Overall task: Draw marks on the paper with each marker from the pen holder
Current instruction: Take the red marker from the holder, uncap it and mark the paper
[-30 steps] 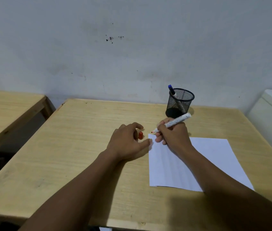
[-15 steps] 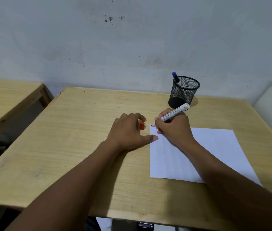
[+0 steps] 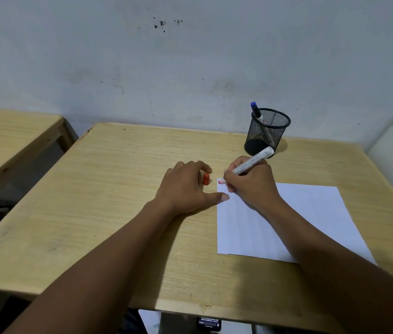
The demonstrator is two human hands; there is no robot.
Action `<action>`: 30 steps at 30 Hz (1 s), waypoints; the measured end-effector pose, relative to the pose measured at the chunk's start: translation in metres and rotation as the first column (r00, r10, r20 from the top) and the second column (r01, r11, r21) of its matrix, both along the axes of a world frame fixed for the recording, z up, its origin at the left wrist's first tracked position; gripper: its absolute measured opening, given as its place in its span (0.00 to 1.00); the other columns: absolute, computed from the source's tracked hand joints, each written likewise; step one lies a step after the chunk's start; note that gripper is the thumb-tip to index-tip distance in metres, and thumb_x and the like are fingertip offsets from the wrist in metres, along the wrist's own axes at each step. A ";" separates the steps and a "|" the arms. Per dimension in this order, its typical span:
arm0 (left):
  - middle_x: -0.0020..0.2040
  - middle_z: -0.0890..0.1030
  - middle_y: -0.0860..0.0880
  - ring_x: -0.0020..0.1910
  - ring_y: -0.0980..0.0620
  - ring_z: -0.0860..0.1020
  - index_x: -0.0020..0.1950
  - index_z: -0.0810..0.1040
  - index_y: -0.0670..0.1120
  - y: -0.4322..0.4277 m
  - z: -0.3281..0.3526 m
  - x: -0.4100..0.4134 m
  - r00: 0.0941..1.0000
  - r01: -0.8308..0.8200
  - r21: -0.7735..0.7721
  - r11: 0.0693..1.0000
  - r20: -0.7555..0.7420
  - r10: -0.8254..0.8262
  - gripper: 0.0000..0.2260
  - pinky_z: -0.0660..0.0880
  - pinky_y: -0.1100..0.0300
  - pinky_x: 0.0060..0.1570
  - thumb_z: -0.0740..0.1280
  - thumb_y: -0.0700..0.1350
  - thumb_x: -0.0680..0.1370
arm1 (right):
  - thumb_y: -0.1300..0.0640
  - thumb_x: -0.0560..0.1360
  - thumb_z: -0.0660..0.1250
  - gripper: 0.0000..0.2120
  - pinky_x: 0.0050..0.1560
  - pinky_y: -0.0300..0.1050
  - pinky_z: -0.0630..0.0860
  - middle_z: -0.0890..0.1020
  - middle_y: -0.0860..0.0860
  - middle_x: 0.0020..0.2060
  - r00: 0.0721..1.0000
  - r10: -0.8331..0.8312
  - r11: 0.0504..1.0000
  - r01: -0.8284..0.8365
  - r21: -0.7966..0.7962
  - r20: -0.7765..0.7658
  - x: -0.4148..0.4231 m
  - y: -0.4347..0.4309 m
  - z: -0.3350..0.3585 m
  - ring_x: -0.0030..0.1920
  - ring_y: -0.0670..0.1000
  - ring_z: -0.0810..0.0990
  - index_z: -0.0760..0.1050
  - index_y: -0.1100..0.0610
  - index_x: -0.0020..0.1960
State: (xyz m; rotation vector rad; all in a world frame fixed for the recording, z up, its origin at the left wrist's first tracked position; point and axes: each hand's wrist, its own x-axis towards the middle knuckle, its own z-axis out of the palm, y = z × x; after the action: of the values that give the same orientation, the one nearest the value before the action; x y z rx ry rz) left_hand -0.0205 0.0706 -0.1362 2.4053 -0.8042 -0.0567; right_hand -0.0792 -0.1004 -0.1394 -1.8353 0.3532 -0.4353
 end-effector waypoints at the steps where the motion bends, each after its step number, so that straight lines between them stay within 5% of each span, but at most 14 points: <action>1: 0.45 0.79 0.63 0.53 0.54 0.75 0.62 0.77 0.56 0.000 0.000 0.000 1.000 -0.004 -0.001 1.000 -0.003 0.004 0.34 0.73 0.53 0.54 0.72 0.72 0.62 | 0.63 0.68 0.73 0.06 0.35 0.57 0.83 0.84 0.56 0.29 1.000 -0.004 1.000 0.004 0.025 0.003 0.000 0.000 0.001 0.28 0.55 0.82 0.80 0.67 0.41; 6: 0.40 0.81 0.61 0.46 0.58 0.77 0.55 0.79 0.57 0.001 -0.001 0.002 0.996 -0.048 -0.068 0.997 -0.072 0.043 0.25 0.73 0.58 0.46 0.72 0.70 0.65 | 0.61 0.73 0.71 0.04 0.27 0.43 0.72 0.85 0.57 0.31 0.995 -0.099 0.967 0.092 0.237 0.016 0.001 -0.005 0.008 0.27 0.54 0.79 0.80 0.61 0.41; 11: 0.36 0.85 0.54 0.33 0.60 0.80 0.43 0.85 0.50 0.007 0.008 0.014 0.949 -0.065 -0.251 0.966 -0.315 -0.018 0.04 0.74 0.62 0.40 0.73 0.50 0.74 | 0.61 0.74 0.70 0.04 0.25 0.40 0.65 0.81 0.55 0.30 0.991 -0.129 0.923 0.111 0.369 0.024 -0.001 -0.013 0.035 0.25 0.49 0.74 0.81 0.63 0.47; 16: 0.44 0.88 0.45 0.36 0.53 0.80 0.50 0.85 0.41 0.000 0.043 0.019 0.873 -0.228 -0.522 0.822 -0.483 -0.065 0.04 0.75 0.65 0.37 0.73 0.40 0.77 | 0.63 0.76 0.69 0.03 0.25 0.40 0.70 0.83 0.57 0.33 0.999 0.032 0.928 -0.038 0.371 0.023 0.001 -0.032 0.077 0.27 0.50 0.79 0.81 0.62 0.48; 21: 0.45 0.85 0.50 0.45 0.49 0.83 0.53 0.84 0.46 -0.011 0.072 0.024 0.774 -0.234 -0.588 0.774 -0.595 -0.218 0.04 0.72 0.54 0.47 0.71 0.43 0.79 | 0.62 0.77 0.66 0.05 0.27 0.41 0.71 0.82 0.58 0.33 0.998 0.058 0.879 -0.059 0.474 0.017 -0.003 -0.041 0.099 0.27 0.51 0.80 0.78 0.64 0.48; 30: 0.44 0.85 0.50 0.42 0.50 0.83 0.56 0.82 0.46 -0.033 0.077 0.018 0.692 -0.211 -0.630 0.747 -0.636 -0.341 0.06 0.72 0.55 0.45 0.71 0.43 0.79 | 0.61 0.78 0.67 0.06 0.31 0.42 0.73 0.84 0.56 0.32 0.998 0.039 0.890 -0.053 0.453 0.041 -0.007 -0.042 0.105 0.27 0.51 0.82 0.78 0.64 0.47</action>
State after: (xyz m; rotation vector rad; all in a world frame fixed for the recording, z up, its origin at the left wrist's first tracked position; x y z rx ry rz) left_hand -0.0022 0.0379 -0.0588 1.4386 -0.4091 -0.6166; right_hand -0.0866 -0.1422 -0.0343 -1.3740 0.3553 -0.3144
